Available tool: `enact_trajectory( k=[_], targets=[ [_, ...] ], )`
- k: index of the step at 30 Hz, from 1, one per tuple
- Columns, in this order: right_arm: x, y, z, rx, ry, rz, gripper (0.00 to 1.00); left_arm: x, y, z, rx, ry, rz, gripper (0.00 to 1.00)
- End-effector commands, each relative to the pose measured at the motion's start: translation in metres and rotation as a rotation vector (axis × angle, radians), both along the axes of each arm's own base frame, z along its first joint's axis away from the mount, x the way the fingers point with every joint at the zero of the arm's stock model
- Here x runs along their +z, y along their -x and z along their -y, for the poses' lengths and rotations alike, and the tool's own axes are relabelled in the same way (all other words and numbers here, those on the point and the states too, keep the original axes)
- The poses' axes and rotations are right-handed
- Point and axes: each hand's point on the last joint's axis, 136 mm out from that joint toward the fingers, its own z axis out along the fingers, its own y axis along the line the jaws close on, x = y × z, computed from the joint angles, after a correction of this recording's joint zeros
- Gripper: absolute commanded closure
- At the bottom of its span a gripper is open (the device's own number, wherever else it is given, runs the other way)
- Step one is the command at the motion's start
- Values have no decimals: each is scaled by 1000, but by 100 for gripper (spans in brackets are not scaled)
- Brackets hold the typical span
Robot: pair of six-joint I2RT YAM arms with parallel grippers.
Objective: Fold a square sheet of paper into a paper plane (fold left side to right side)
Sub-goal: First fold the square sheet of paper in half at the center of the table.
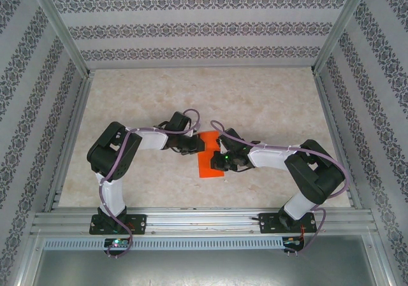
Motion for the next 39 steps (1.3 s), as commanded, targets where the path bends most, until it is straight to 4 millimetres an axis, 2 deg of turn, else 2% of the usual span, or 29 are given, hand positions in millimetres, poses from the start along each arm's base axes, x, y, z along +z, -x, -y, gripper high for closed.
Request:
enact_trajectory(
  k=[1,16,26,39],
  targets=[
    [-47,42,56,-9,270,-152,100,-19,-29,-32,86,-113,43,90],
    [-46,42,56,-7,268,-154,100,-17,-70,-49,146,-164,90,90],
    [-46,42,56,-5,268,-156,100,-24,-83,-57,155,-198,90,90],
    [-45,41,54,-6,263,-155,100,-26,-113,-59,177,-208,102,90]
  ],
)
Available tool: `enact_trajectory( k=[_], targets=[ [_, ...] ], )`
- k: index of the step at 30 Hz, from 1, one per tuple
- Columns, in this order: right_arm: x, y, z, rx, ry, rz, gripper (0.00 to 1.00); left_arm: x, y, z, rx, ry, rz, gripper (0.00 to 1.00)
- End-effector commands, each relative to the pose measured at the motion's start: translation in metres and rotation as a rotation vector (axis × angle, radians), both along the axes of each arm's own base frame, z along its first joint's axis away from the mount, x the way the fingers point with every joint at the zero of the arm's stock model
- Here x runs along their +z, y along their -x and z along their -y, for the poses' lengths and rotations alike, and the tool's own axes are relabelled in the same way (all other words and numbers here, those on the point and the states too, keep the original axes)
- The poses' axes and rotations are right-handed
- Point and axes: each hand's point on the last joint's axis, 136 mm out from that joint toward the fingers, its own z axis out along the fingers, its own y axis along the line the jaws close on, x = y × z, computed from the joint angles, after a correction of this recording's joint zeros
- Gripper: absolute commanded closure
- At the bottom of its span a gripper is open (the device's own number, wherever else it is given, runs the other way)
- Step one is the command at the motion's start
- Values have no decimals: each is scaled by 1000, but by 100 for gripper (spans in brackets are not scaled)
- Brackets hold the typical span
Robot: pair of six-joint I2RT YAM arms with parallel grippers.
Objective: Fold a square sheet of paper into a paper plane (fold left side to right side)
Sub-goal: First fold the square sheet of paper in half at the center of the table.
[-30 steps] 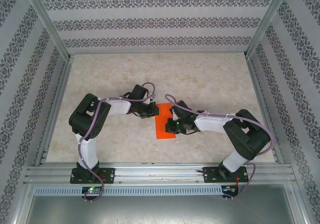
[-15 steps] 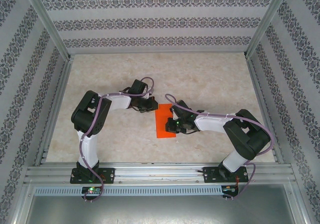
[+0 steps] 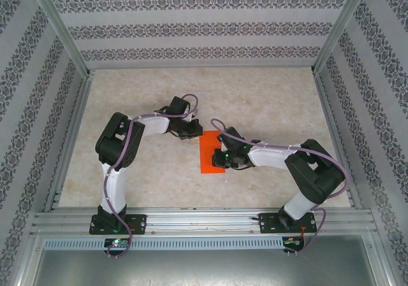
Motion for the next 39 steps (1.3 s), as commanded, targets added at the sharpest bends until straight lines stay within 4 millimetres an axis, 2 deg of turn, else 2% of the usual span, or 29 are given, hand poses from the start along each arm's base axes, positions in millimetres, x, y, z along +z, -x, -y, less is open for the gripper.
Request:
enact_trajectory(
  k=[1,10,17,26,30,35,39],
  targets=[
    [-45,54,49,2,221,-217,100,-27,-41,-46,128,-146,65,90],
    [-44,55,49,0,215,-220,100,-22,-55,-44,136,-134,72,90],
    [-41,52,46,-7,201,-213,100,-21,-59,-43,135,-131,70,90],
    [-38,52,44,-9,190,-210,100,-8,-62,-39,122,-110,85,90],
    [-35,49,42,-21,175,-199,100,5,-63,-39,121,-102,107,90],
    [-29,45,38,-34,151,-171,100,40,-49,-40,126,-62,165,90],
    [-25,39,37,-48,140,-141,100,58,-16,-32,100,-17,168,90]
  ],
)
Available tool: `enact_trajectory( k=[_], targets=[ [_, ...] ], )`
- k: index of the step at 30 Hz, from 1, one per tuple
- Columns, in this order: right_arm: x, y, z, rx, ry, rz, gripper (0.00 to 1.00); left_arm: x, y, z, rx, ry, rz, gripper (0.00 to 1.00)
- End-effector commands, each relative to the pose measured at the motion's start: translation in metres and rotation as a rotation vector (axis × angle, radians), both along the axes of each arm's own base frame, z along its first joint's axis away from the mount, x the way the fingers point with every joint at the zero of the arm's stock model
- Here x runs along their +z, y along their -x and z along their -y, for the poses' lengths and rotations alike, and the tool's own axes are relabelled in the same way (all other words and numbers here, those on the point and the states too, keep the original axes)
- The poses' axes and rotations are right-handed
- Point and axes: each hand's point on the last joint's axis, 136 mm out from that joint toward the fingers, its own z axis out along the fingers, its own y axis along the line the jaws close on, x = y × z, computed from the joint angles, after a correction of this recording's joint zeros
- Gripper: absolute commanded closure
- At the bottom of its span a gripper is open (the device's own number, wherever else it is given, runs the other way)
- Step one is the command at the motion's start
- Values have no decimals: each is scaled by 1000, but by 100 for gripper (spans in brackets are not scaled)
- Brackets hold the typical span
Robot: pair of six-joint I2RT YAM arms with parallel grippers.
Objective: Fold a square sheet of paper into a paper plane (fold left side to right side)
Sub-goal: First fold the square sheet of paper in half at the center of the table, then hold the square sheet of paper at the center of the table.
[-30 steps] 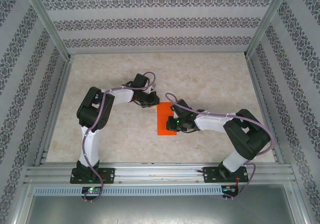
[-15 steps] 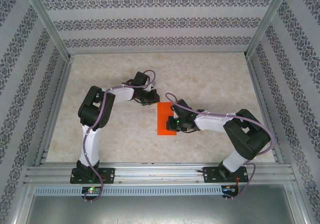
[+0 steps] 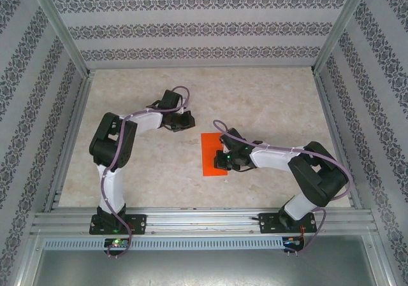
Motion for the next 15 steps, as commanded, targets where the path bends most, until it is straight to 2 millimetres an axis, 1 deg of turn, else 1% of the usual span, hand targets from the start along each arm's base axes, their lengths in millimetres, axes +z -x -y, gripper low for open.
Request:
enact_trajectory(
  k=[1,5,8,11,15],
  targets=[
    [-25,28,28,-25,124,-99,100,32,17,9,-24,51,69,90],
    [-23,23,26,-35,114,-81,100,27,58,28,-61,95,19,90],
    [-23,21,23,-34,103,-79,100,22,77,42,-83,132,-16,90],
    [-24,20,20,-27,99,-78,100,17,87,56,-109,145,-38,90],
    [-25,19,18,-26,99,-79,100,5,90,63,-124,123,-55,90]
  ],
)
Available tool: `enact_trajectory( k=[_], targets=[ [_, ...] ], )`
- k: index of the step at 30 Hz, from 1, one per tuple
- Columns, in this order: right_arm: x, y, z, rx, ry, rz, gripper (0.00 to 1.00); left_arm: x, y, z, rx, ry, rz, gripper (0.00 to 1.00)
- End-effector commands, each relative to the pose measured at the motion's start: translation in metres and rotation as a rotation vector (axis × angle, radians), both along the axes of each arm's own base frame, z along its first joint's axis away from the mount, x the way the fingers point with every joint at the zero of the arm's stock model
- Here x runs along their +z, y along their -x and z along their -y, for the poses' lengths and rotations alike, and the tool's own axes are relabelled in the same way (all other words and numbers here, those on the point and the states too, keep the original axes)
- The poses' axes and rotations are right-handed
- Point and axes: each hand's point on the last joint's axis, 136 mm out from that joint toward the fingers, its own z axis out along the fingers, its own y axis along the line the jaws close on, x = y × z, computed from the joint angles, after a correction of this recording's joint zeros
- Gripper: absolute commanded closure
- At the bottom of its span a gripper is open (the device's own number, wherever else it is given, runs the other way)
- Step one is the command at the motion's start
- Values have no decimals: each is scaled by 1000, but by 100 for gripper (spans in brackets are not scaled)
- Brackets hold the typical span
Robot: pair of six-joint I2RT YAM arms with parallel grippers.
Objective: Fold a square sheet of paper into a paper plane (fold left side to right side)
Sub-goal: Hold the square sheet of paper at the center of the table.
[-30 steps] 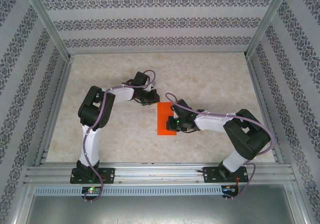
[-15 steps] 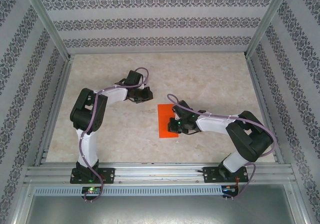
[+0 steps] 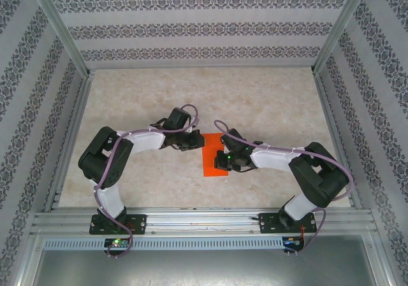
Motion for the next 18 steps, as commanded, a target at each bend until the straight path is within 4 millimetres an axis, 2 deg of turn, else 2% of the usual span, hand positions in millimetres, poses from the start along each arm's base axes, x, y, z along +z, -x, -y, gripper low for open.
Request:
enact_trajectory(
  k=[1,8,12,18],
  targets=[
    [-25,18,17,-7,100,-71,100,-1,-6,10,3,27,4,90],
    [-25,18,14,0,91,-71,100,-24,-1,18,-18,-2,-35,90],
    [-18,16,8,4,56,-62,100,-37,4,8,-3,-79,-56,90],
    [26,-1,-14,-10,-85,23,79,-48,16,-5,-7,-134,-77,90]
  ],
)
